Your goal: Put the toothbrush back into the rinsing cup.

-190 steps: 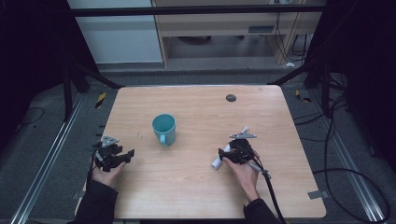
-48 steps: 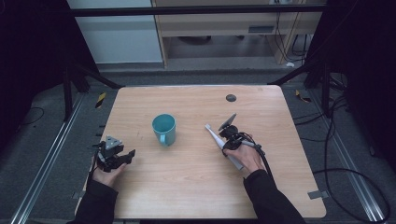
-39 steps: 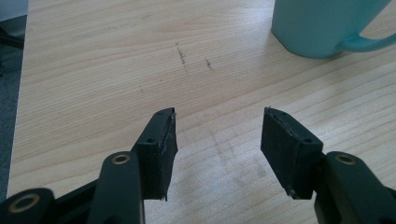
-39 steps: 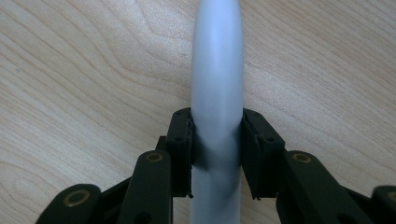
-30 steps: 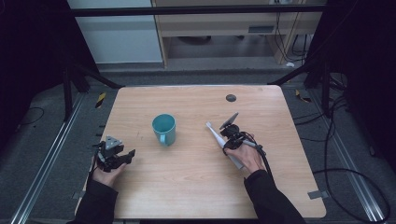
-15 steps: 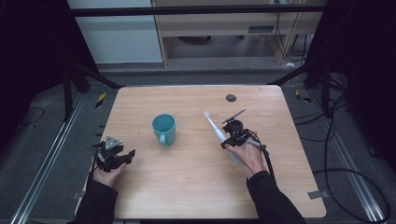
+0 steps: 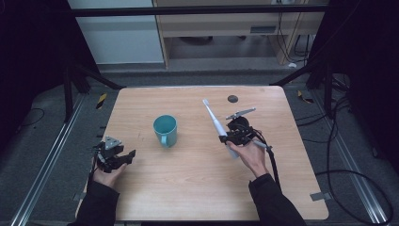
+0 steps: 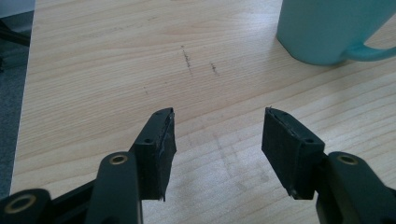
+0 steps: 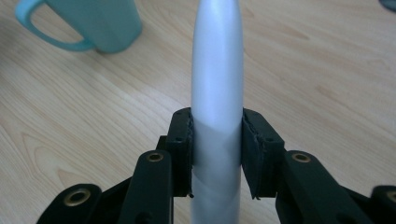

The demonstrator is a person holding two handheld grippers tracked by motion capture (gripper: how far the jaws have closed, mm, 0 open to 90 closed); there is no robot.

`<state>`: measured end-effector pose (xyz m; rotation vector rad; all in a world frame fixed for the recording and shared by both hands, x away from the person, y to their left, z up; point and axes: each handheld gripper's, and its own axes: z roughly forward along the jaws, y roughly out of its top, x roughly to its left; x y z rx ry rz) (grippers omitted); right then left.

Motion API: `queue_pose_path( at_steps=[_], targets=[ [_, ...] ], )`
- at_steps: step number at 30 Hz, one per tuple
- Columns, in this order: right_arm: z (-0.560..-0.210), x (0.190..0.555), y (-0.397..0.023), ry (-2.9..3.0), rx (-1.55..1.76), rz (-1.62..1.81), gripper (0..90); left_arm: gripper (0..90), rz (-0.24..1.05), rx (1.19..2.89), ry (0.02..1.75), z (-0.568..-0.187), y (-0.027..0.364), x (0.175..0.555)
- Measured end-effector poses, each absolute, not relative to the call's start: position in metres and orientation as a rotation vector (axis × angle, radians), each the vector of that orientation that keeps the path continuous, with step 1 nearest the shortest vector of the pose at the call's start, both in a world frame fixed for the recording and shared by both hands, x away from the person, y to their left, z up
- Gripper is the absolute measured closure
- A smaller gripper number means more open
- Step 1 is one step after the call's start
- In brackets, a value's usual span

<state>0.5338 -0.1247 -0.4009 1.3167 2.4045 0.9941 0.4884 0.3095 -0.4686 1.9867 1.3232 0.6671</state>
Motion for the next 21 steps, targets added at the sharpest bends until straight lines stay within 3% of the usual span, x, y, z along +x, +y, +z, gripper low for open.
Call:
queue_pose_path(
  at_steps=[21],
  targets=[
    [-0.364,0.527,-0.082,2.183,1.040,1.395,66.5,43.5,0.676,1.973,1.328,-0.470,0.312,0.489]
  ],
)
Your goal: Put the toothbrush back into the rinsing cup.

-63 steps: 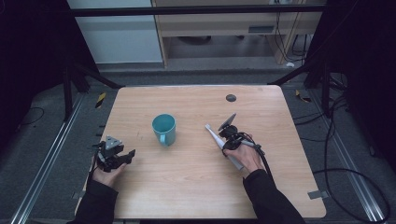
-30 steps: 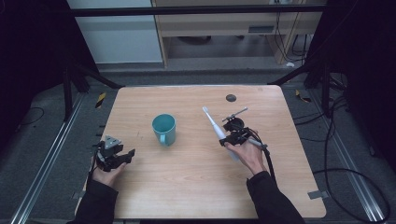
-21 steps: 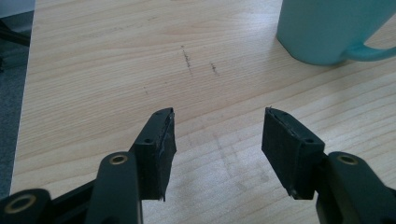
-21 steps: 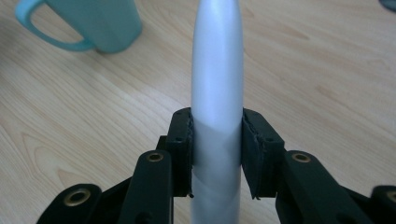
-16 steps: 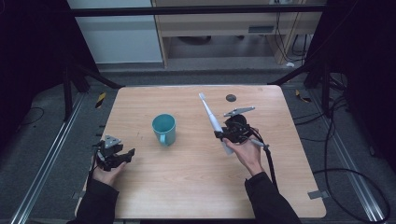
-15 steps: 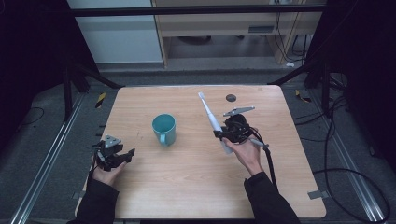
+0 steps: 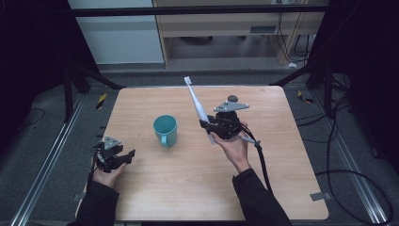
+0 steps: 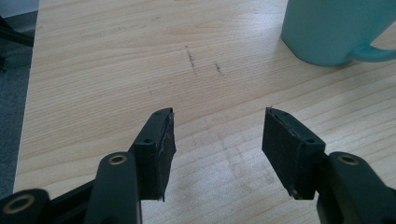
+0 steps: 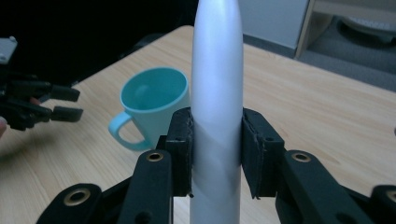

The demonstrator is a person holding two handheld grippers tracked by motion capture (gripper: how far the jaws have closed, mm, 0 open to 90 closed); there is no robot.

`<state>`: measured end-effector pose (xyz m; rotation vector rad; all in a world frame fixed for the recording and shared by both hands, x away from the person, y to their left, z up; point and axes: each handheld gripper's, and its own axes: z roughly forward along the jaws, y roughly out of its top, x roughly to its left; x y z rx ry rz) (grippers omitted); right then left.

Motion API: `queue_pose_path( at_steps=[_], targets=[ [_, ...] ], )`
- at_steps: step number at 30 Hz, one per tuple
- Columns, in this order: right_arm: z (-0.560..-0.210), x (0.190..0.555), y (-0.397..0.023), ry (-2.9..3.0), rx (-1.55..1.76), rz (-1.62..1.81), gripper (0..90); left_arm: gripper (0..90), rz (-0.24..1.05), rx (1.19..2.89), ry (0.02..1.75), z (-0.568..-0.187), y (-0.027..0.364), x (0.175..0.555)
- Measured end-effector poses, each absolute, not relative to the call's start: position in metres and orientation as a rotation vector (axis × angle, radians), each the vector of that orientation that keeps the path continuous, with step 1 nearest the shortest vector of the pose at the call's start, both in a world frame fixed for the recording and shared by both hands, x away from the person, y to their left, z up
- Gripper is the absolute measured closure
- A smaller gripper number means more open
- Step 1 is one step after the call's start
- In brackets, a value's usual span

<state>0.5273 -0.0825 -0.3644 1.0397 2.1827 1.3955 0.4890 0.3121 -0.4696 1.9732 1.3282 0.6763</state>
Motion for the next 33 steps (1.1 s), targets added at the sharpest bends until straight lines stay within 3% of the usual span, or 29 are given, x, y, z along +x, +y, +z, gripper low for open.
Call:
queue_pose_path(
  at_steps=[33],
  targets=[
    [-0.365,0.575,-0.011,2.059,0.948,1.624,66.5,42.1,0.704,1.916,1.366,-0.467,0.321,0.489]
  ],
)
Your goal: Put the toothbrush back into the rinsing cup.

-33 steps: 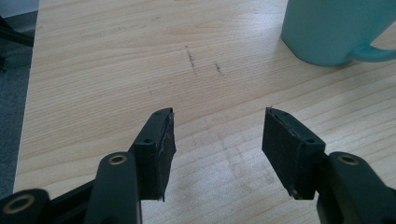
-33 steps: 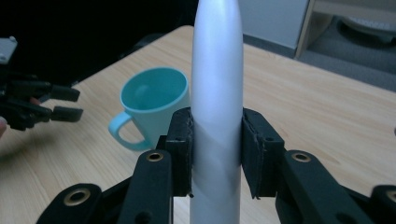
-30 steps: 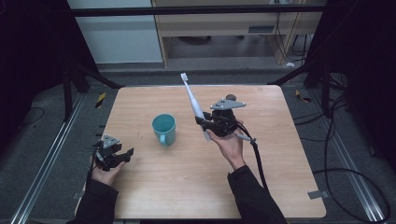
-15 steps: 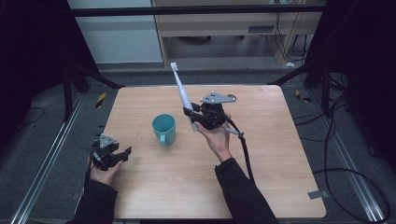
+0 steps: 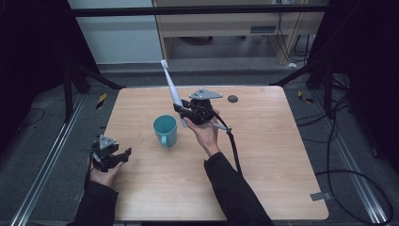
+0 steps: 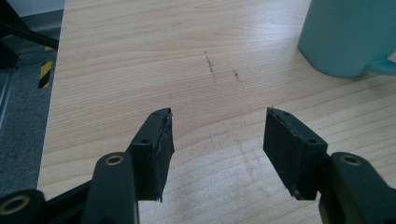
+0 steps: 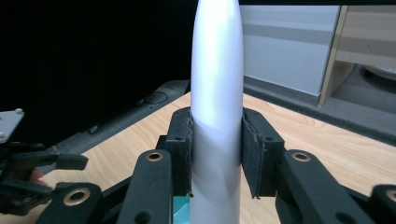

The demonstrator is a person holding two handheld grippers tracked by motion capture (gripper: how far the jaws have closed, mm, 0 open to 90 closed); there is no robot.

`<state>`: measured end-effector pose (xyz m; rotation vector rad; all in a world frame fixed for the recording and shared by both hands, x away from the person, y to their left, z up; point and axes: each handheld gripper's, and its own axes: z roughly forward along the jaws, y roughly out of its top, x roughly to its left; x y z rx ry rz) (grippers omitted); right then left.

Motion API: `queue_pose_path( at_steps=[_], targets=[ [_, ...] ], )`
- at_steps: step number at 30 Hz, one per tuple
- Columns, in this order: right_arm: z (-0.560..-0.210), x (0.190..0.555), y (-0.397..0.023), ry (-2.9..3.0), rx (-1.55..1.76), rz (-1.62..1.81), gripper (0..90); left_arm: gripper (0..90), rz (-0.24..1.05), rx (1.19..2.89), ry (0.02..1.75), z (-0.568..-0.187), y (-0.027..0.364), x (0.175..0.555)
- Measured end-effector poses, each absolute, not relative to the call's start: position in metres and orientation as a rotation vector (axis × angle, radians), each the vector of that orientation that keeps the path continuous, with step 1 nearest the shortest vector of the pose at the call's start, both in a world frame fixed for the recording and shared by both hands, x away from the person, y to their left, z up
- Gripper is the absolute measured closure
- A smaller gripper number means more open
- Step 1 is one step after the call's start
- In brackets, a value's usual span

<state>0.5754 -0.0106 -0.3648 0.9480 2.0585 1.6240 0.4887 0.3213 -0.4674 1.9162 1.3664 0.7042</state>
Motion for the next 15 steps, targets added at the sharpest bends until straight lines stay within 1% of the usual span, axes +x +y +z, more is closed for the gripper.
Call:
queue_pose_path(
  at_steps=[5,15],
  targets=[
    [-0.364,0.578,-0.001,2.000,0.960,1.620,66.4,42.0,0.704,1.916,1.367,-0.468,0.322,0.489],
    [-0.372,0.576,0.018,1.850,1.035,1.530,66.4,42.0,0.709,1.911,1.368,-0.467,0.322,0.488]
  ],
)
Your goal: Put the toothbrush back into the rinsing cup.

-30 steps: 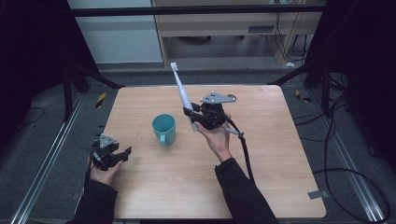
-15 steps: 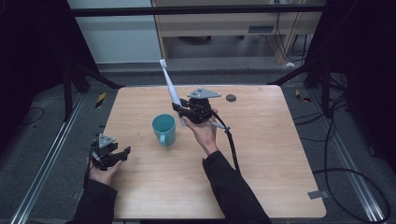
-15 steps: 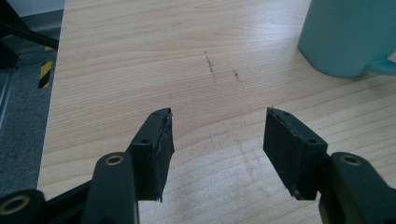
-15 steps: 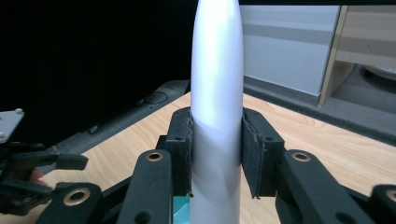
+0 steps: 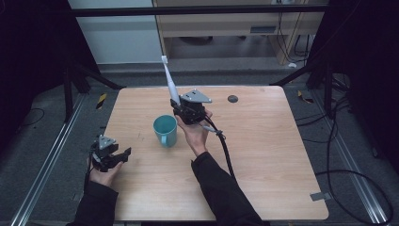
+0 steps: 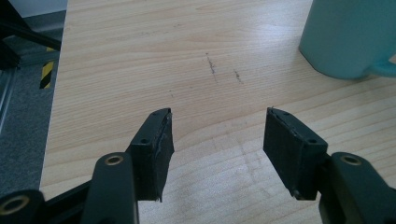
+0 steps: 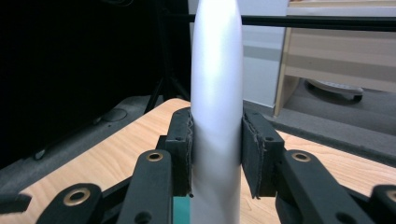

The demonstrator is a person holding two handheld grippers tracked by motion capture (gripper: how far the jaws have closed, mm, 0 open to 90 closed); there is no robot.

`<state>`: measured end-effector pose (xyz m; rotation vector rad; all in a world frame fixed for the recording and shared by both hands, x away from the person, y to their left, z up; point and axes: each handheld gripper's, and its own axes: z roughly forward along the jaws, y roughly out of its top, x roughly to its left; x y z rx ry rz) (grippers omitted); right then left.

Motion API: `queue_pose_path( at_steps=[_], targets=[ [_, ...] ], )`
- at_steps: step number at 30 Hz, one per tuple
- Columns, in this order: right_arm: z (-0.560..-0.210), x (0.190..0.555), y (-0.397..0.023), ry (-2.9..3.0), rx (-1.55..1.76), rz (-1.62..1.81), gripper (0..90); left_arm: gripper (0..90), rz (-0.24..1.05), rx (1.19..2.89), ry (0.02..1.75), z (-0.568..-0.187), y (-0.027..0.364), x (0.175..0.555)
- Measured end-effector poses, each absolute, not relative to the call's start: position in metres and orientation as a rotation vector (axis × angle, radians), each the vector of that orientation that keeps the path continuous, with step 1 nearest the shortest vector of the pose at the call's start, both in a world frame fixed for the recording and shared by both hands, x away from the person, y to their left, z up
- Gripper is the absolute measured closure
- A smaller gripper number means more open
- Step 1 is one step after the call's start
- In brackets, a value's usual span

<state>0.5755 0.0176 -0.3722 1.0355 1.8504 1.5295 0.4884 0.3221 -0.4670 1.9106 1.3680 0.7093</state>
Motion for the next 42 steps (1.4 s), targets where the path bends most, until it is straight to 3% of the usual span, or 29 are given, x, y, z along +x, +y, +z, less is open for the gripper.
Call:
queue_pose_path(
  at_steps=[19,42],
  targets=[
    [-0.385,0.577,0.053,1.734,1.109,1.570,66.4,42.1,0.713,1.902,1.373,-0.467,0.323,0.488],
    [-0.427,0.575,0.079,1.839,1.102,1.484,66.2,42.1,0.718,1.903,1.374,-0.467,0.323,0.488]
  ],
)
